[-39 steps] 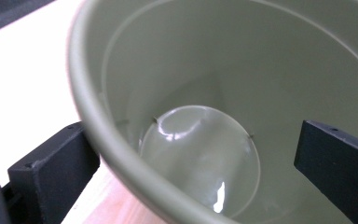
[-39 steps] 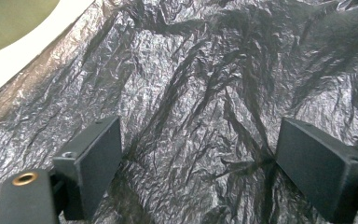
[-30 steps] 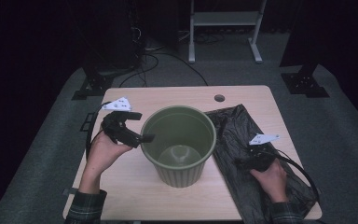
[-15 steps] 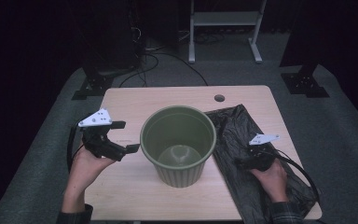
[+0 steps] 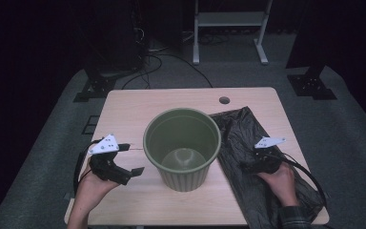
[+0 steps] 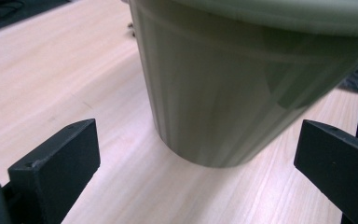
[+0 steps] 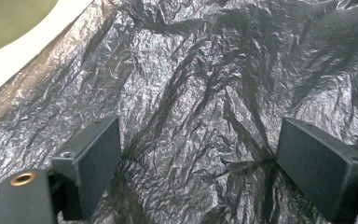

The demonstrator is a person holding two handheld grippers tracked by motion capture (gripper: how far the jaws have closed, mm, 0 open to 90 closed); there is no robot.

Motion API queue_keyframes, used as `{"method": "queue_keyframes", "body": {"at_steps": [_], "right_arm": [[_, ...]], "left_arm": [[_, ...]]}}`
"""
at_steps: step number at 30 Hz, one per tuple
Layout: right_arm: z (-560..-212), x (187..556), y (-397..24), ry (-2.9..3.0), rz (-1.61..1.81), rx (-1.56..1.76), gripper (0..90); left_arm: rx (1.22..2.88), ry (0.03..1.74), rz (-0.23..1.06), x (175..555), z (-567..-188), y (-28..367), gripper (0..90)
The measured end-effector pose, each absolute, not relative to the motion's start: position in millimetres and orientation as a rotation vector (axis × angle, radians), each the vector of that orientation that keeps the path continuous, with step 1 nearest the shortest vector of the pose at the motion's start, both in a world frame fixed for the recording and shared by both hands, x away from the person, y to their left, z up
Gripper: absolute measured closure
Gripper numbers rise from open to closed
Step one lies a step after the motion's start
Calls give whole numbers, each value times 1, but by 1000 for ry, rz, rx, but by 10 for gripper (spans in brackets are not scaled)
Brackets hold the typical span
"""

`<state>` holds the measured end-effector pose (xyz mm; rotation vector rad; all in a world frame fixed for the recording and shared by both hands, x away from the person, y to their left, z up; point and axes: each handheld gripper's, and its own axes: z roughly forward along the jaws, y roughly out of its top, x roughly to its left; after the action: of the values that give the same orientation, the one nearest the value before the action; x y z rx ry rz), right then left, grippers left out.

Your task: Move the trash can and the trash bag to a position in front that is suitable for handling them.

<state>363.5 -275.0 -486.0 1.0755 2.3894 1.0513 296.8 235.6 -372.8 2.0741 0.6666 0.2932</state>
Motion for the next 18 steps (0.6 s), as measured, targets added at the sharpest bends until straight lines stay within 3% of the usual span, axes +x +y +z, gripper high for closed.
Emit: {"method": "queue_keyframes", "body": {"at_steps": [18], "right_arm": [[-486, 363, -275, 2388, 1050, 1076, 120]], "left_arm": [[2098, 716, 289, 299, -443, 231, 0]]}}
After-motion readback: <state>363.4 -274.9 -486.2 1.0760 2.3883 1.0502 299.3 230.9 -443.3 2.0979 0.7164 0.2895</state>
